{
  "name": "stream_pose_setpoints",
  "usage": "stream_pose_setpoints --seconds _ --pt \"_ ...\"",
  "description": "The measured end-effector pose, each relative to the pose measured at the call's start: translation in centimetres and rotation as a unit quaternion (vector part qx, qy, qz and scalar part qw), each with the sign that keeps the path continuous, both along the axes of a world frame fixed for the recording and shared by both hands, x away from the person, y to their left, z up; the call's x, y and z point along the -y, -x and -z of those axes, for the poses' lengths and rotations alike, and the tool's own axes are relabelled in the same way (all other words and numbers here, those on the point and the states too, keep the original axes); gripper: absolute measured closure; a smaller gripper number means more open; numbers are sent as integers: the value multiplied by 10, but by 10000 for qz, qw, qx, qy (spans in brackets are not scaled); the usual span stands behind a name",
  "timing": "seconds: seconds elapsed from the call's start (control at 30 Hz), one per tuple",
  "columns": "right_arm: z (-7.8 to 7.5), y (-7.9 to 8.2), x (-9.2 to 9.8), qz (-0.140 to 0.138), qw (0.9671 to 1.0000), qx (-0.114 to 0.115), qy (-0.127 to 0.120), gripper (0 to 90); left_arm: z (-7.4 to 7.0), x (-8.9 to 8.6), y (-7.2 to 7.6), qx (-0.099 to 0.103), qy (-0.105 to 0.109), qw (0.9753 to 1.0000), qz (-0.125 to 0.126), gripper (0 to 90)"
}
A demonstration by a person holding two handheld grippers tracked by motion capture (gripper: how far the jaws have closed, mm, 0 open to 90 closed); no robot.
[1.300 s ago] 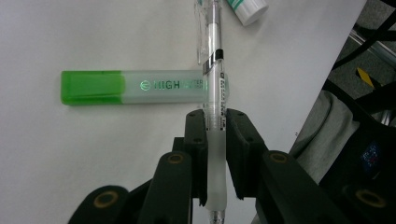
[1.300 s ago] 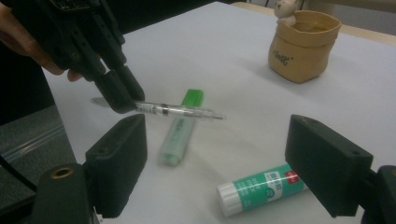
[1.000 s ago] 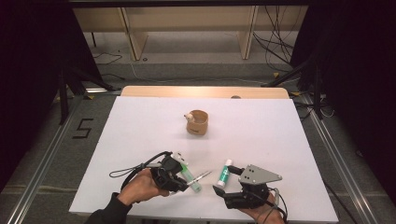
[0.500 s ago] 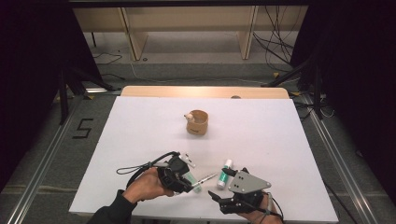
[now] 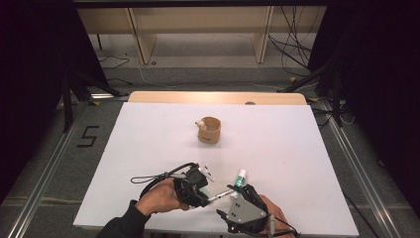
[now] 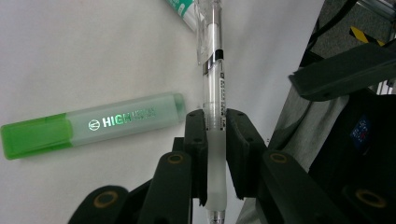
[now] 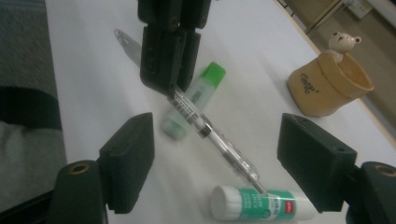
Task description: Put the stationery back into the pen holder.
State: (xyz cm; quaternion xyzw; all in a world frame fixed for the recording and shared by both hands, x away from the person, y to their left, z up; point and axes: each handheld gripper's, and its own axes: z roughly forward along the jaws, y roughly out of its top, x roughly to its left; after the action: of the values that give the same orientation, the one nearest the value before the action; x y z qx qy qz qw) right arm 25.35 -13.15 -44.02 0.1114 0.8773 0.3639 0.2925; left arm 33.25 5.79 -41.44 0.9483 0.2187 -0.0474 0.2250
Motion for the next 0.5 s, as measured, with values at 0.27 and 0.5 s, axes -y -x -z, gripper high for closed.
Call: stream_pose_setpoints --seconds 0.27,0.5 --pt "11 5 -10 -173 9961 604 626 347 0 3 2 -19 -16 10000 65 792" --pt "17 11 -16 -261 9894 1010 1009 429 -4 6 6 19 -10 9999 117 793"
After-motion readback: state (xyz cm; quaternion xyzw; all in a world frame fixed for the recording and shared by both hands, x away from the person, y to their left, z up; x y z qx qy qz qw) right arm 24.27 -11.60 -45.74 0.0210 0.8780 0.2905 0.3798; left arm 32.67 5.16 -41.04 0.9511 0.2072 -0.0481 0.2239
